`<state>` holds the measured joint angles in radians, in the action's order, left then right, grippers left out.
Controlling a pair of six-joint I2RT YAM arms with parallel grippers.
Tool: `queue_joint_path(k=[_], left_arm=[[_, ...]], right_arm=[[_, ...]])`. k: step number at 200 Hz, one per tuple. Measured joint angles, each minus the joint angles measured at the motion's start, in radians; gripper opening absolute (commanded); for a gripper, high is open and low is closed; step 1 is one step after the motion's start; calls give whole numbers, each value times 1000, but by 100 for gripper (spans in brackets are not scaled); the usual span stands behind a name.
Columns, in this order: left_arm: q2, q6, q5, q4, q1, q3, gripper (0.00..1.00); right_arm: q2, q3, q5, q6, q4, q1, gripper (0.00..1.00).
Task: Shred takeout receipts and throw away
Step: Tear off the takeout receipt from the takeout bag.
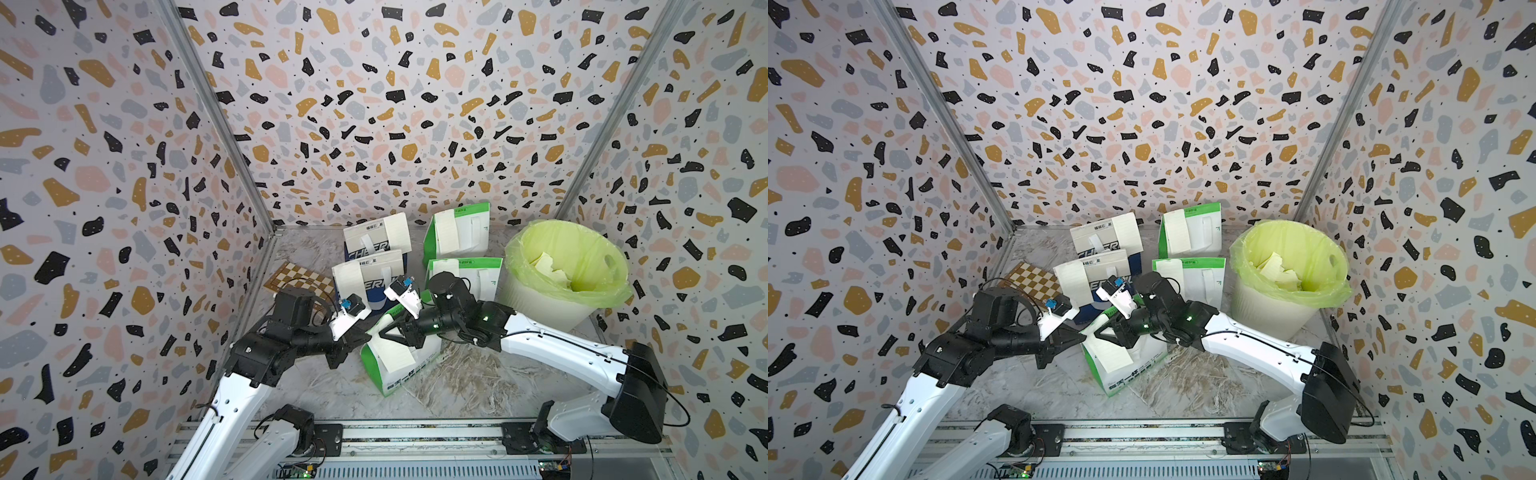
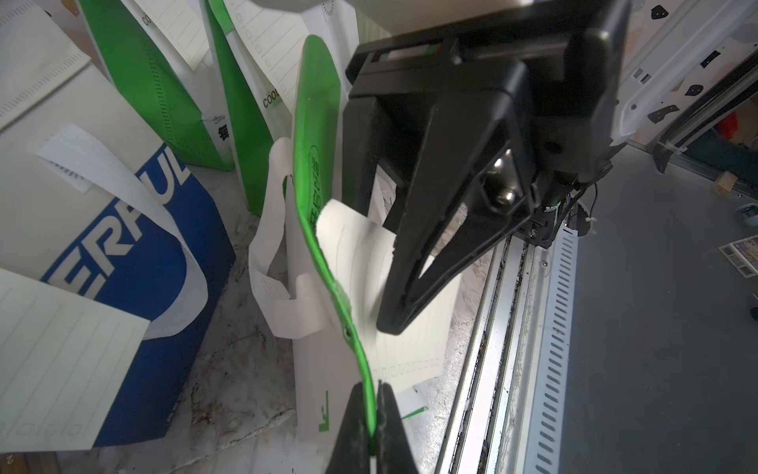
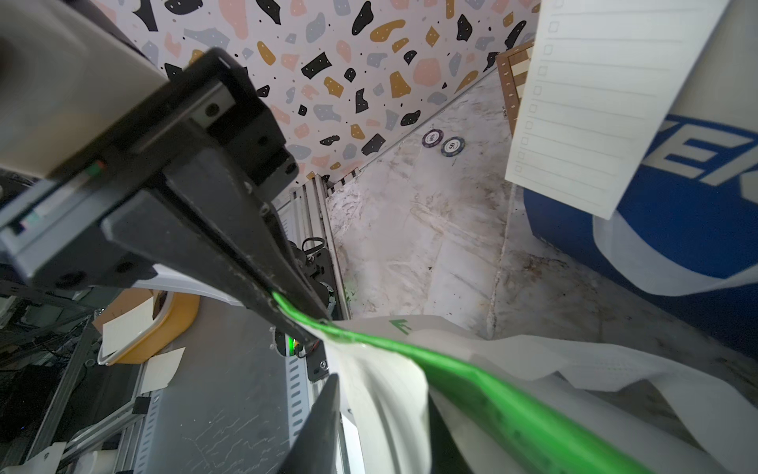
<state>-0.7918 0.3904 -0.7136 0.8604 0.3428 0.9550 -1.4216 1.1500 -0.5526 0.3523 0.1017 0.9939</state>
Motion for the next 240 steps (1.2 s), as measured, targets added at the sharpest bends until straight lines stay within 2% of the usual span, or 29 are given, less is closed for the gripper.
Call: queue_joint_path(k=[14,35,44,54,81,148,190,240], left_arm=[[1,0,0,-3,0,0,0],[4,0,2,-1,0,0,0],[5,2,5,-2,0,0,16],[8,6,8,-2,0,0,29],[21,27,24,7,3,-1,37],[50,85,99,35,5,-2,37],[30,34,95,-45,6,-13,37],[24,-18,91,-140,6,-55,30]], right_arm=[[-2,13,0,0,1,13,25],[-2,19,14,-1,3,19,10],[-4,20,23,-3,5,20,0],[-5,24,40,3,11,19,0],[-6,50,94,1,28,20,0],[-4,82,138,-10,89,23,0],[-3,103,124,-17,123,23,0],[5,103,98,-17,138,23,0]])
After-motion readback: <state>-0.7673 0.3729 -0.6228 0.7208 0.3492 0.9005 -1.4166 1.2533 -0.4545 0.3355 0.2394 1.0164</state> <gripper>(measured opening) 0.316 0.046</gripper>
